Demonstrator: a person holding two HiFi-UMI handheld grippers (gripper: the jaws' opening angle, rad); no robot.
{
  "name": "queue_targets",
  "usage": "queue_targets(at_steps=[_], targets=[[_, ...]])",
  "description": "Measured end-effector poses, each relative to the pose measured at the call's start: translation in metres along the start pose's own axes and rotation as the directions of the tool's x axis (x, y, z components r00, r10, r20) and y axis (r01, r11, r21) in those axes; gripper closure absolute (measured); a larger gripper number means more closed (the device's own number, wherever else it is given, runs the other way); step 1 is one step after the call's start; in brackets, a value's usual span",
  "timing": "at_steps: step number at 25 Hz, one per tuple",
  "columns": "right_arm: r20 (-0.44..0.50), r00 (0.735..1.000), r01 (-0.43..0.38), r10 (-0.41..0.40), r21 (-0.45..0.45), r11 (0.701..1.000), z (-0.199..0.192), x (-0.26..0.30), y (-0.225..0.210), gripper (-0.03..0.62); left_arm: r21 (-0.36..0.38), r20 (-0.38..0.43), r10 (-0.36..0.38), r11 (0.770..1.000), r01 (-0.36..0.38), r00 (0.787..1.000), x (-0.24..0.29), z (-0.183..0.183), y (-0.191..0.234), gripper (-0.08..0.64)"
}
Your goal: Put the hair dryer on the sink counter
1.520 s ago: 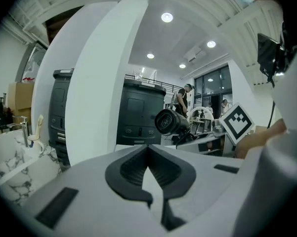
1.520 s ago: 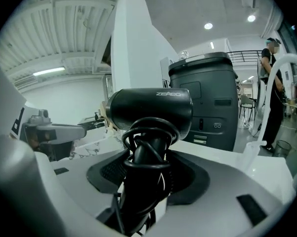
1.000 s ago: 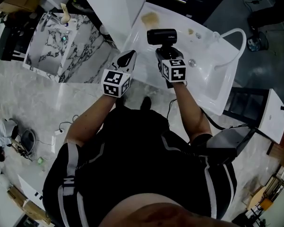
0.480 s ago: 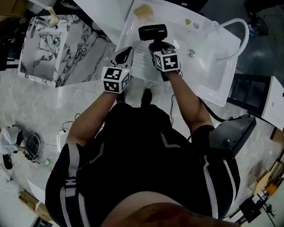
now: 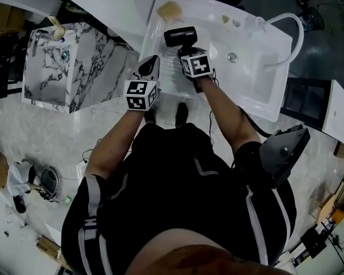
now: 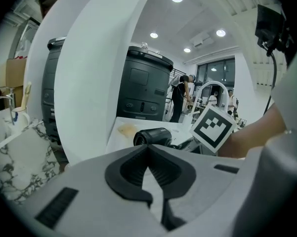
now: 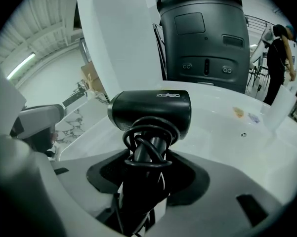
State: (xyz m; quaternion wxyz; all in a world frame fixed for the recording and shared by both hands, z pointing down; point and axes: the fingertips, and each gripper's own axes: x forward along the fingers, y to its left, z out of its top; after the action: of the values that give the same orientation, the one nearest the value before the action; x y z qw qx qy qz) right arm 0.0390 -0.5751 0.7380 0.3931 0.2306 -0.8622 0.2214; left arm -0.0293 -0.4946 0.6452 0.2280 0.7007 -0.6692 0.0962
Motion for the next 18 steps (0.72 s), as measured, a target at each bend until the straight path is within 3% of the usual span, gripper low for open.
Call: queue_targets(at_steps=[12,18], targets=[[-0.149,0.988,0.030,-0.025,0.031,0.999,-0.019,0.033,-0.003,0.351,0.000,-0.028,-0.026,1.000,0.026,0.999,0.005,-0.005,0.005,0.558],[-0.165,0.986,0.049,-0.039,0.058,0.997,-0.020,0.040,-0.007,0.351,-0.001,-0.031,-0.041,0.999,0.041,0.999,0.001,-0.005,0.005,0.558]])
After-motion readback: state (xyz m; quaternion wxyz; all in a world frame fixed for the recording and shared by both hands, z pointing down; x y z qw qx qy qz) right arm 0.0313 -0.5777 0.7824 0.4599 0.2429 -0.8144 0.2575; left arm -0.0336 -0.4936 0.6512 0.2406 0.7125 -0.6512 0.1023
